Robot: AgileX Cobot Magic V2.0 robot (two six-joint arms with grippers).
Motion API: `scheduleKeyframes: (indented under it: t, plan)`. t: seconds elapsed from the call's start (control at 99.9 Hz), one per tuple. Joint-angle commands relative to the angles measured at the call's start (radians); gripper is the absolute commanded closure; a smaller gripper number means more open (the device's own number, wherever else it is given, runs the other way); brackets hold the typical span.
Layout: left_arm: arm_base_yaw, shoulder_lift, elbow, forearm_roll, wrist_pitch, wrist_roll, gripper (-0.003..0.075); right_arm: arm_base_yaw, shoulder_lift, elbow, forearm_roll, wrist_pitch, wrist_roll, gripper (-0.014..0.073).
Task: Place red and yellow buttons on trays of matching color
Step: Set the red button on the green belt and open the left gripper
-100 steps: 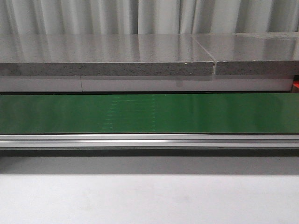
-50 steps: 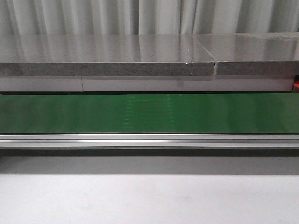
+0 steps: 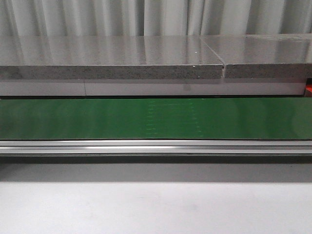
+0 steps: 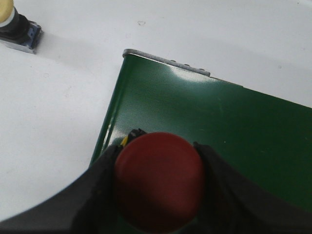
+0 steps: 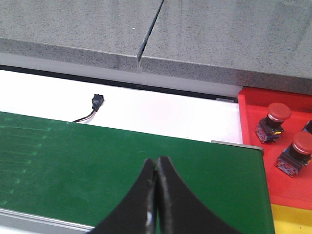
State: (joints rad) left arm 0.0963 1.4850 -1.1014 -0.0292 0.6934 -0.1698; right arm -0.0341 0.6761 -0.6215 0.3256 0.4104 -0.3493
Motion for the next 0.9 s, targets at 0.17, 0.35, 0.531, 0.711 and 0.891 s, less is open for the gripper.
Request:
scheduleKeyframes:
  t: [0.17,0.35,0.531,0.711,0.891]
  plan:
    - [-0.008,-0.002,-0.020,-0.002,-0.076,0.016,0.0739,0.002,-0.002,-0.024,0.007,-0.064,-0.010,0.0660]
    - [-0.008,0.029,-0.020,-0.002,-0.074,0.028,0.0739,0.002,-0.002,-0.024,0.007,-0.064,-0.010,0.0660]
    - [-0.008,0.052,-0.020,-0.002,-0.074,0.031,0.0738,0.002,-0.002,-0.024,0.007,-0.064,-0.010,0.0660]
    - [-0.008,0.054,-0.020,-0.004,-0.060,0.035,0.0647,0.002,-0.002,-0.024,0.007,-0.064,-0.010,0.0660]
    - [-0.008,0.052,-0.020,-0.079,-0.058,0.134,0.0265,0.002,-0.002,-0.024,0.007,-0.064,-0.010,0.0660]
